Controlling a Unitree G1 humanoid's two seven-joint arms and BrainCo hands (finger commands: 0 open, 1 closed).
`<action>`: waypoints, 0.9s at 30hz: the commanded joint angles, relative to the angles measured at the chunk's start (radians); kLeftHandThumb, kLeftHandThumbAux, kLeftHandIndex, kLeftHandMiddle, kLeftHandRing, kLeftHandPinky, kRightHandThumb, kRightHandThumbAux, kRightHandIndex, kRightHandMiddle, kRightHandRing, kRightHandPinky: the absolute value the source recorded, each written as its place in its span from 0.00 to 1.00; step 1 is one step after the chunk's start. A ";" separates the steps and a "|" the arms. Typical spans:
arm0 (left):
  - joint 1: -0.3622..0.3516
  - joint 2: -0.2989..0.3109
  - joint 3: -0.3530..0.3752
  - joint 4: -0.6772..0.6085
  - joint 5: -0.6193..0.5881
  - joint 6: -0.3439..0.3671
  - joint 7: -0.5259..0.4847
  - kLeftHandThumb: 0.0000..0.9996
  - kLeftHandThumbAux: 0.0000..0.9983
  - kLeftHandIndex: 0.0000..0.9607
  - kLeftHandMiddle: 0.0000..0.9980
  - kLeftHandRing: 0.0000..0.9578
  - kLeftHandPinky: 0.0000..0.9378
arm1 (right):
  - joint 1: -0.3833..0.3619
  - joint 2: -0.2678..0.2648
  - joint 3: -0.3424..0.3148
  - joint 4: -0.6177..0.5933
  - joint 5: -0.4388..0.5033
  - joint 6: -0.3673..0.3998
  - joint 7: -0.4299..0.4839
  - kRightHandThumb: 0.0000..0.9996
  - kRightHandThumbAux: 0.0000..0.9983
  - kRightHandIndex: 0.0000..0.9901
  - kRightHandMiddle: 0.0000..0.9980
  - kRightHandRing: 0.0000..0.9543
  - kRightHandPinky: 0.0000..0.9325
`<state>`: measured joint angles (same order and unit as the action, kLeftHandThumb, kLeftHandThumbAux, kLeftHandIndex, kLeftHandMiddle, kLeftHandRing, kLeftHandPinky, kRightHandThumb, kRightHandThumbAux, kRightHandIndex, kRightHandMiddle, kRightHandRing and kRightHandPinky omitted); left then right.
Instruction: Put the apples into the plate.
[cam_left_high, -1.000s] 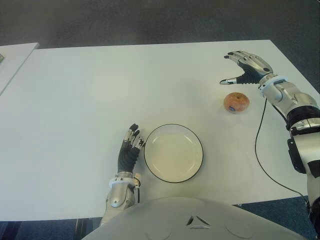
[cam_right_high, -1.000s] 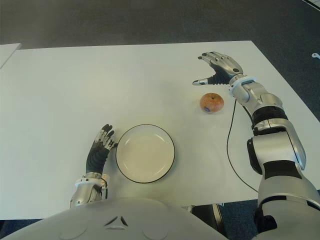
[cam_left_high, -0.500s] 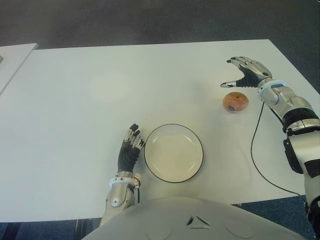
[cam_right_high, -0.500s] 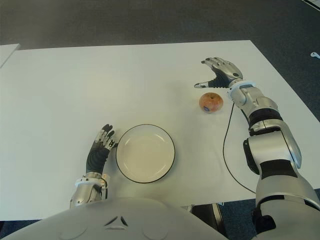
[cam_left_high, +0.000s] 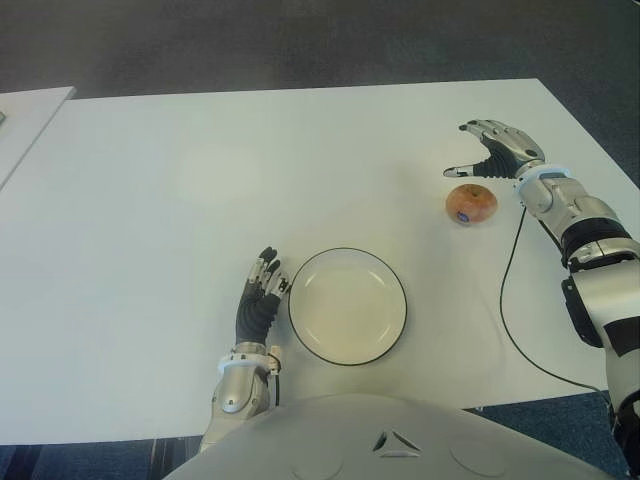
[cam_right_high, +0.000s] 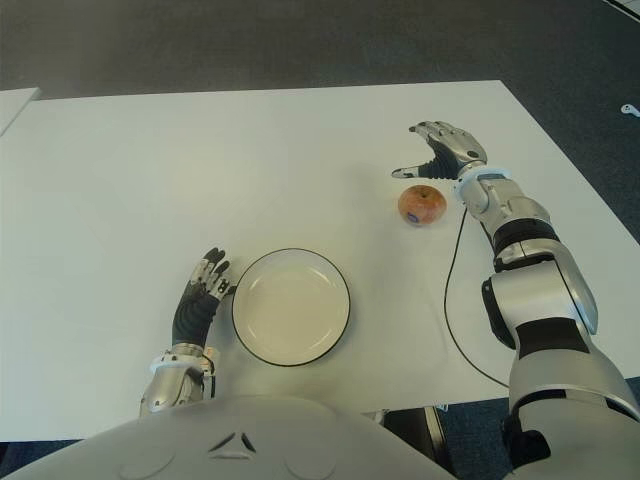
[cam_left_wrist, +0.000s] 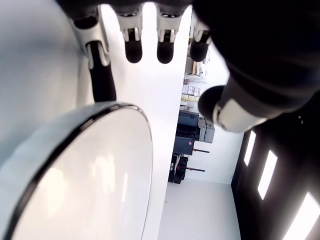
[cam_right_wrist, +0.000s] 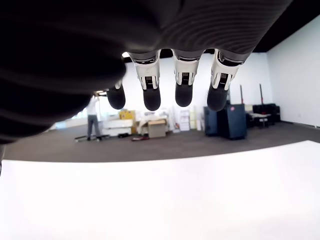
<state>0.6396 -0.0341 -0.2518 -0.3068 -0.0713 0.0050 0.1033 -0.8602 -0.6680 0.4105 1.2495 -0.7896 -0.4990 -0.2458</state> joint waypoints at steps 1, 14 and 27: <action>-0.004 -0.031 -0.008 0.036 -0.005 0.038 0.004 0.19 0.62 0.01 0.05 0.08 0.14 | -0.001 0.022 0.019 0.018 0.008 0.018 -0.009 0.34 0.34 0.00 0.00 0.00 0.03; -0.013 -0.030 -0.002 0.052 0.000 0.026 0.005 0.18 0.63 0.01 0.06 0.09 0.15 | 0.028 0.046 0.061 0.021 0.008 0.011 -0.035 0.34 0.35 0.00 0.00 0.00 0.05; -0.012 -0.025 0.007 0.054 -0.004 0.035 0.001 0.19 0.62 0.01 0.06 0.10 0.15 | 0.072 0.102 0.073 0.049 0.024 0.030 -0.026 0.35 0.38 0.00 0.00 0.00 0.04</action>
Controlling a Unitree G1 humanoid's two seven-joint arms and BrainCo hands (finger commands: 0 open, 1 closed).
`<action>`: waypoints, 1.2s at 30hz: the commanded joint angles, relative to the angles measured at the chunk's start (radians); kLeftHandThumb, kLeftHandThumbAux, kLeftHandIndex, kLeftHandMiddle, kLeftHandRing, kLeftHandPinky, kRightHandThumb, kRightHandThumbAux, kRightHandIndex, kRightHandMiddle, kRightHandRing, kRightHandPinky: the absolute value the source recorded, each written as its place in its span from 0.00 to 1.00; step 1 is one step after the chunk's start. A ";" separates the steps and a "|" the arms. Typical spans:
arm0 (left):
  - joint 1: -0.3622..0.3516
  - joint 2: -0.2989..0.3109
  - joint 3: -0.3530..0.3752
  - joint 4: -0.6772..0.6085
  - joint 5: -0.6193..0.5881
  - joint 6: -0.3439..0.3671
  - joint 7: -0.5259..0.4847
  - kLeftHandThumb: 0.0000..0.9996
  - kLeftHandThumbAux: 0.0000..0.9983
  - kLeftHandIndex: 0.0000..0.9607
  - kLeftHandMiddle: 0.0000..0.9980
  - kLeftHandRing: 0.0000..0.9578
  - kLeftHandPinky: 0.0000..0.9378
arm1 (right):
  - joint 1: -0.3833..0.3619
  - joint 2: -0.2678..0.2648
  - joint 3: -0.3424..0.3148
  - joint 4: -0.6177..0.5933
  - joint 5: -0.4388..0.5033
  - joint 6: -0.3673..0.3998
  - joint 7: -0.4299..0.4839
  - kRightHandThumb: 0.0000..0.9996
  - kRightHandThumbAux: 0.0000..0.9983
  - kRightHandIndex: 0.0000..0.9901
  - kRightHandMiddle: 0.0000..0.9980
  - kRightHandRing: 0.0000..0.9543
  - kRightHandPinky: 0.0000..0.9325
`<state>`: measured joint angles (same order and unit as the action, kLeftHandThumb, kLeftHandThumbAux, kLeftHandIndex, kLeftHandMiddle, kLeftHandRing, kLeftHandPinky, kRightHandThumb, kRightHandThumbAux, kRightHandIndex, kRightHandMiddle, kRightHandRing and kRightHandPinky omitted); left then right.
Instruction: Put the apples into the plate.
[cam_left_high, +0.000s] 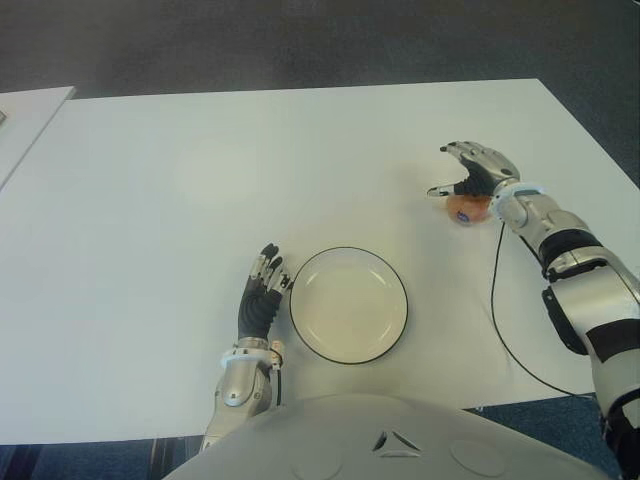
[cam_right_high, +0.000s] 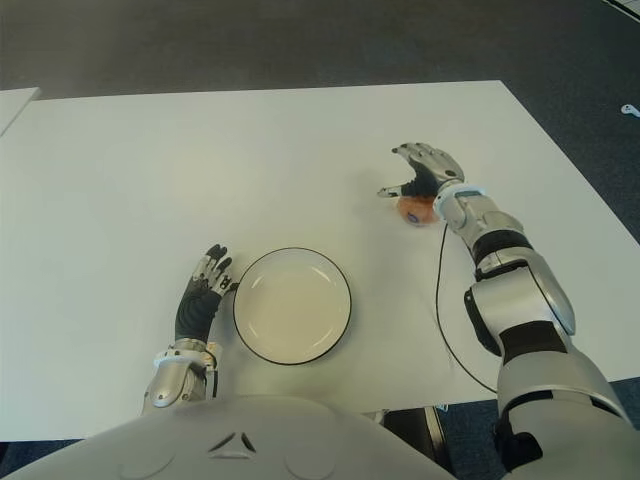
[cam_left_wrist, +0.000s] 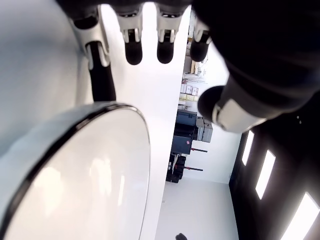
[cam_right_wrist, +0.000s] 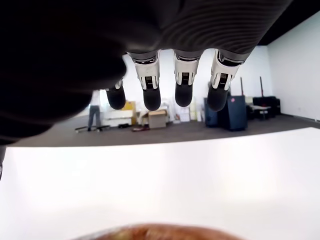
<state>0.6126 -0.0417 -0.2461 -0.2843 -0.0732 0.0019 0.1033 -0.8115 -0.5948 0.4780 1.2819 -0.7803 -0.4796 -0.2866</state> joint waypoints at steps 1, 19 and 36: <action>0.014 -0.017 0.002 0.033 -0.002 0.039 0.001 0.20 0.63 0.01 0.06 0.10 0.15 | 0.023 0.031 0.006 0.018 0.017 0.010 0.018 0.35 0.38 0.00 0.00 0.00 0.04; 0.015 -0.014 0.009 0.041 -0.004 0.024 -0.007 0.18 0.61 0.01 0.07 0.09 0.14 | 0.045 0.058 0.011 0.021 0.045 0.017 0.042 0.28 0.38 0.00 0.00 0.00 0.05; 0.014 -0.011 0.022 0.054 -0.009 0.010 -0.021 0.19 0.64 0.01 0.07 0.10 0.15 | 0.077 0.066 0.012 0.037 0.054 0.051 0.028 0.27 0.39 0.00 0.00 0.00 0.05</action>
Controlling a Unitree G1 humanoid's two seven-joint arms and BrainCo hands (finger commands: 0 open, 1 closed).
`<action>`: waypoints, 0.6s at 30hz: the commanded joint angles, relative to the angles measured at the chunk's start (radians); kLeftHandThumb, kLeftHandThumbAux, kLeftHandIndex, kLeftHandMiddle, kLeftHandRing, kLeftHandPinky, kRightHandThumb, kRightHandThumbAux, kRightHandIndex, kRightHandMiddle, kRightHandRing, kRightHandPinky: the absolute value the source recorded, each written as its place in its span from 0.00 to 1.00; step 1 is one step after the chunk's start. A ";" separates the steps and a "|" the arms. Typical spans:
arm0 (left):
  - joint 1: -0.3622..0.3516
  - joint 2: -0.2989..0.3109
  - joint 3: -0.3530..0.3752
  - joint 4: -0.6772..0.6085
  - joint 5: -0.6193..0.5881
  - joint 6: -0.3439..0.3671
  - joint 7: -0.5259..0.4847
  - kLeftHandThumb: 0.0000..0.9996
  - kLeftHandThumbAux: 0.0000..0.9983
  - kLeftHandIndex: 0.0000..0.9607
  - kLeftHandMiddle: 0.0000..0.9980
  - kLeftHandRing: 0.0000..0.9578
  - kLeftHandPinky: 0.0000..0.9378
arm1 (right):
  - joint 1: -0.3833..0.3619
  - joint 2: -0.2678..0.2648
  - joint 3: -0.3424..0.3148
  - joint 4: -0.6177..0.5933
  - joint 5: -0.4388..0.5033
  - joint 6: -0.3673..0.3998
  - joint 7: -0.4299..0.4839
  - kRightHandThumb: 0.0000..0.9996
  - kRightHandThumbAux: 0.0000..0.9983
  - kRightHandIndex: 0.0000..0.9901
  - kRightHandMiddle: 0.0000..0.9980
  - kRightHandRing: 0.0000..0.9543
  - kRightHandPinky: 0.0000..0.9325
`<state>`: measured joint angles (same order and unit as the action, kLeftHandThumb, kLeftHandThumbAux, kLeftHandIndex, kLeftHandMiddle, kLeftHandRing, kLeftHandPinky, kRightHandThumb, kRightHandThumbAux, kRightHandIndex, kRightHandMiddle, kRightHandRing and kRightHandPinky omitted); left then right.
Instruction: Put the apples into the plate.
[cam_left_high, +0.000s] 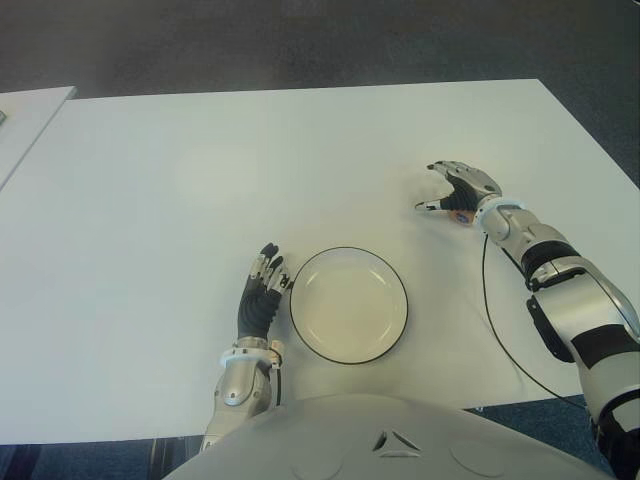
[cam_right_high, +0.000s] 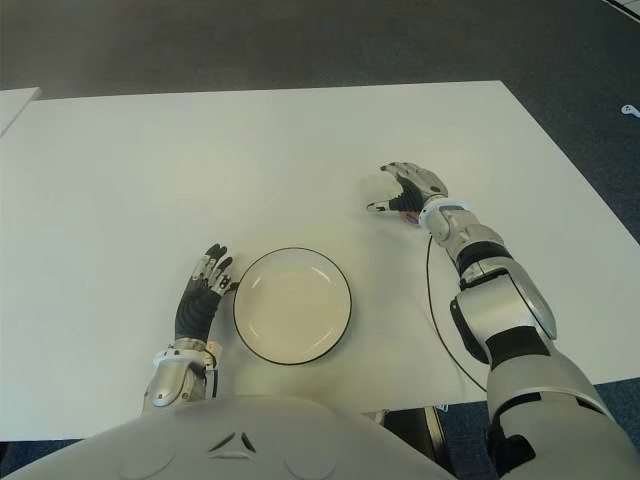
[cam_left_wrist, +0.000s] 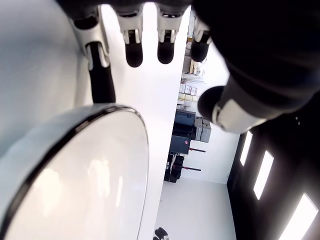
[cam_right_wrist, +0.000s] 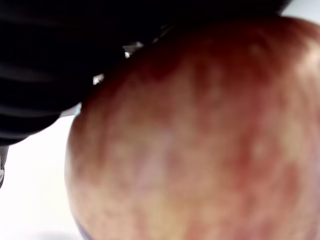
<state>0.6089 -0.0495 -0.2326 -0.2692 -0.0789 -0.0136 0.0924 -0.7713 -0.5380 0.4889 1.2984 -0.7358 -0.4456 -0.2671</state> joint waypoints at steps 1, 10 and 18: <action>0.017 -0.003 0.009 0.040 -0.004 0.025 -0.011 0.19 0.64 0.01 0.07 0.10 0.15 | 0.037 0.009 0.001 0.021 0.010 0.018 0.009 0.28 0.40 0.00 0.00 0.00 0.04; 0.017 -0.005 0.016 0.044 0.001 0.016 -0.019 0.20 0.64 0.01 0.07 0.11 0.16 | 0.053 -0.008 0.008 0.022 0.011 0.044 0.003 0.31 0.41 0.00 0.00 0.00 0.04; 0.018 -0.003 0.020 0.046 0.005 0.017 -0.024 0.20 0.63 0.01 0.07 0.10 0.14 | 0.068 -0.013 0.008 0.029 0.013 0.066 -0.008 0.34 0.42 0.00 0.00 0.00 0.05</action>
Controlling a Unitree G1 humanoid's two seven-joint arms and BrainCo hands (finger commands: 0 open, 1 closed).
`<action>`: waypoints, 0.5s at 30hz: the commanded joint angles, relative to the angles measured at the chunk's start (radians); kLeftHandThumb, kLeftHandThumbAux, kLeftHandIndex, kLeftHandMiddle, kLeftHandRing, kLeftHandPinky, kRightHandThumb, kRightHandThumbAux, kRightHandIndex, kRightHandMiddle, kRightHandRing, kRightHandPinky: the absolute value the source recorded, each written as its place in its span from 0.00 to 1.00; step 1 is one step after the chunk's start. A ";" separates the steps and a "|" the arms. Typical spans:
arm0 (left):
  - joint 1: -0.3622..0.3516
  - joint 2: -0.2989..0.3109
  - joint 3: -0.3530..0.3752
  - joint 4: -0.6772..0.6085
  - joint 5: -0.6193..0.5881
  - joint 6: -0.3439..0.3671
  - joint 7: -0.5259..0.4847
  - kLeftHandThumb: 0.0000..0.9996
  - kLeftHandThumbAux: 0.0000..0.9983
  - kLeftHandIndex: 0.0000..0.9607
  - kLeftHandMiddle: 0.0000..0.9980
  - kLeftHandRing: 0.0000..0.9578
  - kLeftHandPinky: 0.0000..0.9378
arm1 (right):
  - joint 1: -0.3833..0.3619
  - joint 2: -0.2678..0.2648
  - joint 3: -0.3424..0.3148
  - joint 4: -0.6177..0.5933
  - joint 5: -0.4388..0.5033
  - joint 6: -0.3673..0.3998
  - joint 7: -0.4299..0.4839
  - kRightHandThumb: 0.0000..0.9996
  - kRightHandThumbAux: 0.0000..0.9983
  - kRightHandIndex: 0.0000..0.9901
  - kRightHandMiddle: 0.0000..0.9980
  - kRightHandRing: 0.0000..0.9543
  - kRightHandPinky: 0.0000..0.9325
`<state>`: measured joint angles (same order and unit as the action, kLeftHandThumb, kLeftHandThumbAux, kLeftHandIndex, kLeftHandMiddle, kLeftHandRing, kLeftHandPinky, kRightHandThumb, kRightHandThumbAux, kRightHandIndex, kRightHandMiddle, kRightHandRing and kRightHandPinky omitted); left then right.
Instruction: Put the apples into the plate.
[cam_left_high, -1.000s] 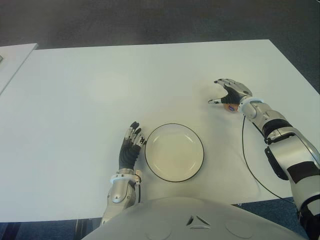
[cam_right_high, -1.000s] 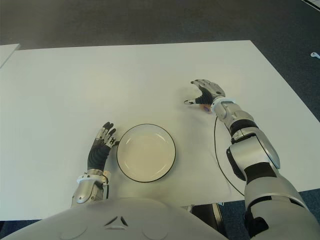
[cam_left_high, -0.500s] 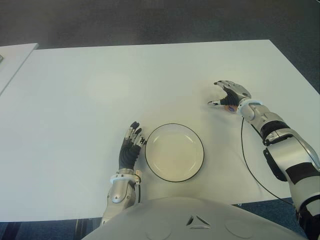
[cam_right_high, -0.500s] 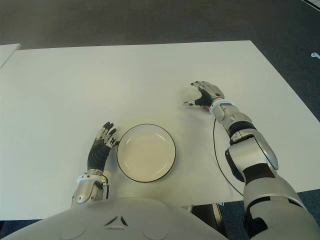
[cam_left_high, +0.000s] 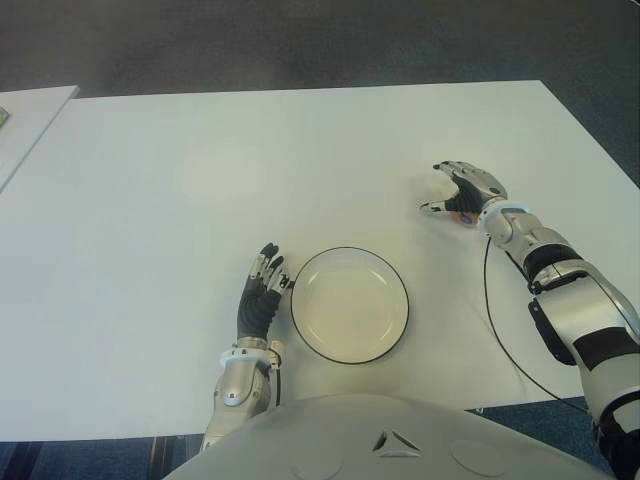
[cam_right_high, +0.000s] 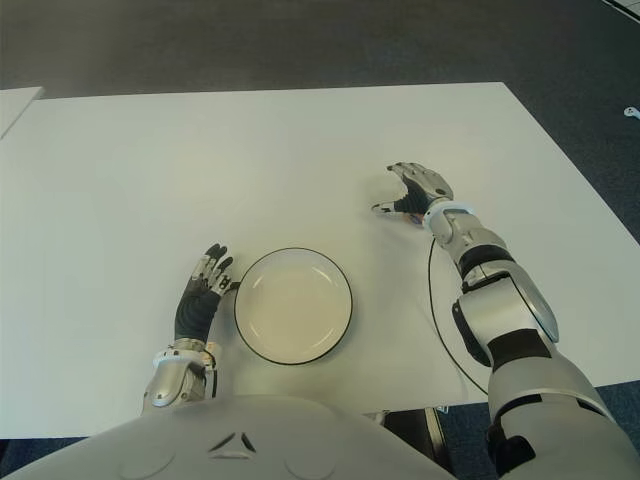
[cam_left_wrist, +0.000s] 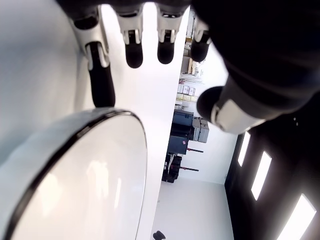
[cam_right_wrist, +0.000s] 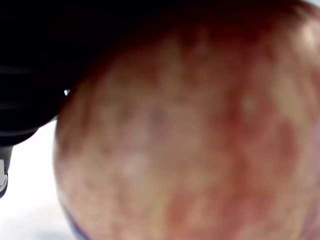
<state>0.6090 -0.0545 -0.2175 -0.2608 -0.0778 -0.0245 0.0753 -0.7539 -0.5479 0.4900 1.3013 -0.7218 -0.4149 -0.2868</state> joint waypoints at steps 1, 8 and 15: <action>0.018 0.001 0.005 0.038 0.004 0.028 -0.008 0.20 0.63 0.01 0.07 0.10 0.14 | 0.051 -0.004 0.007 0.027 -0.001 0.036 0.011 0.34 0.42 0.00 0.00 0.00 0.05; 0.018 0.000 0.011 0.046 -0.004 0.011 -0.015 0.20 0.63 0.01 0.07 0.10 0.15 | 0.060 -0.012 0.008 0.040 -0.001 0.046 0.011 0.32 0.42 0.00 0.00 0.00 0.05; 0.023 0.003 0.012 0.046 -0.006 0.005 -0.025 0.21 0.63 0.00 0.06 0.08 0.12 | 0.063 -0.014 0.007 0.043 0.001 0.059 0.016 0.32 0.44 0.00 0.00 0.00 0.05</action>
<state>0.6101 -0.0548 -0.2127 -0.2485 -0.0800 -0.0425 0.0585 -0.7473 -0.5573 0.4891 1.3085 -0.7158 -0.3987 -0.2941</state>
